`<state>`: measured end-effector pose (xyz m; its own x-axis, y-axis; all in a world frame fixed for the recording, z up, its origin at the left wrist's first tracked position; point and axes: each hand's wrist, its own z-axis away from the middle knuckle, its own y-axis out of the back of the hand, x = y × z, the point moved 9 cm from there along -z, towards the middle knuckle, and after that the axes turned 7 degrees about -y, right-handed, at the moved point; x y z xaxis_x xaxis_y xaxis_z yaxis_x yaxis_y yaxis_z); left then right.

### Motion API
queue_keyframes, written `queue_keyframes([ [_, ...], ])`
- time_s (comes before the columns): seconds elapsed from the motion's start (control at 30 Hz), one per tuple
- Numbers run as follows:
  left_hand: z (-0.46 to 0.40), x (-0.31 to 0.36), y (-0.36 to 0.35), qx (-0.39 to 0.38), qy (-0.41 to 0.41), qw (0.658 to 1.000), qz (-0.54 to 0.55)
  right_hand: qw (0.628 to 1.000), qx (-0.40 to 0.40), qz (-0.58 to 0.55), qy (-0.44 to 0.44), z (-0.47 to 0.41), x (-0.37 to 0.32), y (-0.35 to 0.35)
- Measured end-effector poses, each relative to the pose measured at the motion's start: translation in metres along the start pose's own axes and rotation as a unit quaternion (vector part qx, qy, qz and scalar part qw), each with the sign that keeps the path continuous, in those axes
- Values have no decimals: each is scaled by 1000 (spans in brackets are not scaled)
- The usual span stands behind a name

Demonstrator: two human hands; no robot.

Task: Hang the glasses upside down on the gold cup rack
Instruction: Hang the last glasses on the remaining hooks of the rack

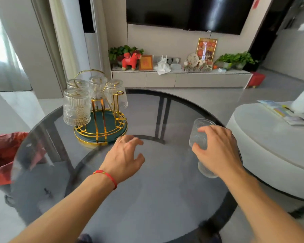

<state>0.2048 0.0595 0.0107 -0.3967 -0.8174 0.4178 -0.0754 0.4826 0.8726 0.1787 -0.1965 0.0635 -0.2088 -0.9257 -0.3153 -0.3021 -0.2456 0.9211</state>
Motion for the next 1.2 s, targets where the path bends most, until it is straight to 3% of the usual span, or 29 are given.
queue_keyframes([
  [0.13,7,51,-13,-19,-75,994,81,989,-95,-35,-110,6,46,-10],
  [0.23,9,72,-23,-40,-89,987,124,982,-120,-67,-132,7,57,-14],
  [0.37,10,85,-43,-64,-66,975,201,985,-126,-74,-87,10,49,-10],
  [0.5,13,96,-59,-93,-76,961,250,974,-155,-163,0,20,14,-14],
  [0.63,5,85,-39,-28,-65,966,249,946,-189,-261,43,25,-19,-23],
  [0.77,-6,44,-13,5,20,962,272,872,-238,-427,12,16,-39,-34],
  [0.83,-9,23,-7,23,64,927,368,839,-233,-491,-34,8,-39,-40],
  [0.9,-10,3,-1,49,95,887,450,837,-243,-485,-71,8,-44,-57],
  [0.97,-8,-12,3,79,115,871,471,818,-293,-485,-97,17,-55,-80],
  [1.07,-7,-21,5,101,119,871,466,737,-367,-553,-133,30,-82,-104],
  [1.2,-8,-32,3,106,132,861,480,648,-370,-639,-186,29,-99,-119],
])
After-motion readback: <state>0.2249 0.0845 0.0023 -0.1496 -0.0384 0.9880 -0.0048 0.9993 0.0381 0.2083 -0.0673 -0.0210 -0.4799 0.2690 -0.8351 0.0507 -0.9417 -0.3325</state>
